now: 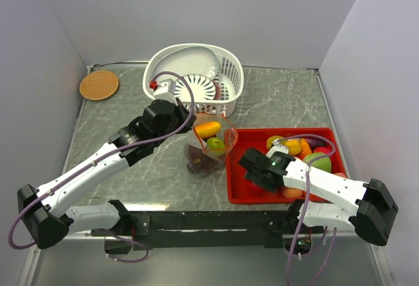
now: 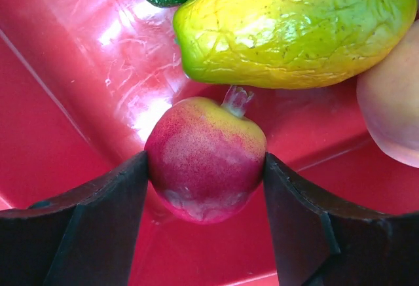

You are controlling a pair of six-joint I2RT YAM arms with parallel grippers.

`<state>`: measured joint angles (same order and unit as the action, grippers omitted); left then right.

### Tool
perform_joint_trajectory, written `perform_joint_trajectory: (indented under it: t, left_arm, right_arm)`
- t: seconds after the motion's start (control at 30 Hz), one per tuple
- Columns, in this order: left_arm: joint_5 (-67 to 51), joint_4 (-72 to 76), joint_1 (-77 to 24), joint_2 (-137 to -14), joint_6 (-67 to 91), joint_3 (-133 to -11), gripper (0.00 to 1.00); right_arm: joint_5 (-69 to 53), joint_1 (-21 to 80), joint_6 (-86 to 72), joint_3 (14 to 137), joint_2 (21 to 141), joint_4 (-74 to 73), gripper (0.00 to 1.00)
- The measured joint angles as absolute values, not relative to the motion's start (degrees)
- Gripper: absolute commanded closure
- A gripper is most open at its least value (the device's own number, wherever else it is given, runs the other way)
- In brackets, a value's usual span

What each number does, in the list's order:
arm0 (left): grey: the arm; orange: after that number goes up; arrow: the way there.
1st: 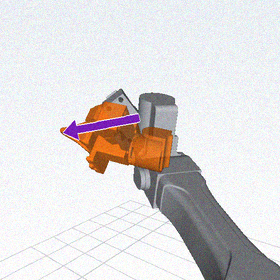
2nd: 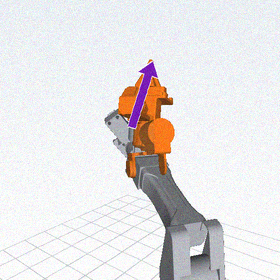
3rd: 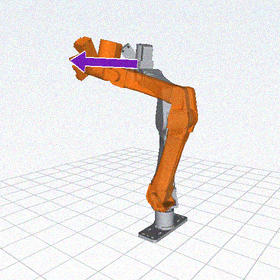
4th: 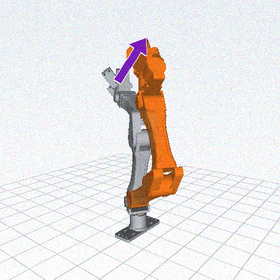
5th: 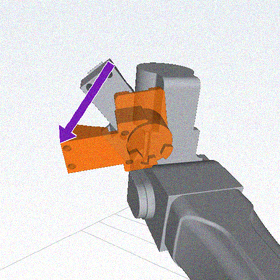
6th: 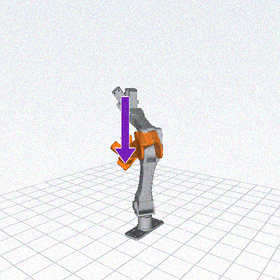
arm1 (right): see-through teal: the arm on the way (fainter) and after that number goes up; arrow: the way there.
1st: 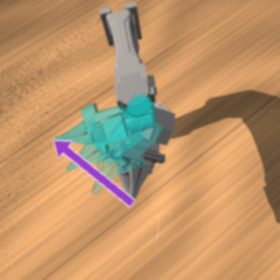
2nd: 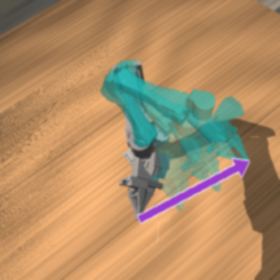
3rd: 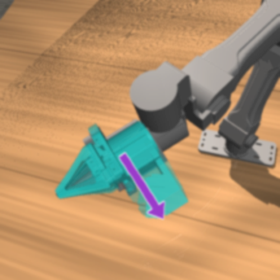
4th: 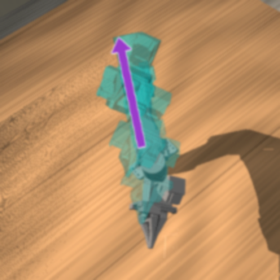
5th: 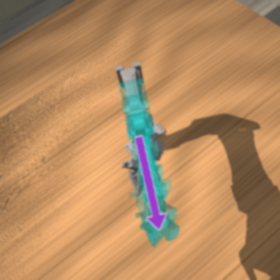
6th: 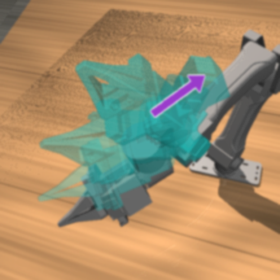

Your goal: Place the food in the zip-top bag and seal the zipper

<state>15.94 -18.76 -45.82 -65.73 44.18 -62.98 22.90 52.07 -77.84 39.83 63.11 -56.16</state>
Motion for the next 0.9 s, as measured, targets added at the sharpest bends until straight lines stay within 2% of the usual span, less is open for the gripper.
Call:
perform_joint_trajectory:
  t: [0.2, 0.33, 0.4, 0.57, 0.73, 0.9]
  left_arm:
    - [16.0, -18.7, -45.8, -65.7, 44.2, -62.8, 0.99]
    - [16.0, -18.7, -45.8, -65.7, 44.2, -62.5, 0.99]
    - [16.1, -18.7, -45.8, -65.7, 44.2, -62.5, 0.99]
    - [16.2, -18.7, -45.8, -65.7, 44.2, -62.4, 0.99]
    - [16.2, -18.7, -45.8, -65.8, 44.2, -62.4, 0.99]
    - [16.2, -18.7, -45.8, -66.3, 44.2, -62.4, 0.99]
  right_arm:
    - [24.4, 51.7, -74.1, 45.2, 61.6, -58.5, 0.80]
    - [26.4, 51.6, -70.3, 53.0, 57.2, -59.2, 0.81]
    - [27.6, 51.6, -67.5, 56.6, 54.4, -58.4, 0.78]
    - [29.5, 51.6, -60.5, 61.7, 50.4, -52.6, 0.78]
    - [29.1, 51.6, -55.7, 66.3, 55.3, -44.5, 0.79]
    - [26.9, 51.6, -52.8, 69.6, 65.0, -36.0, 0.72]
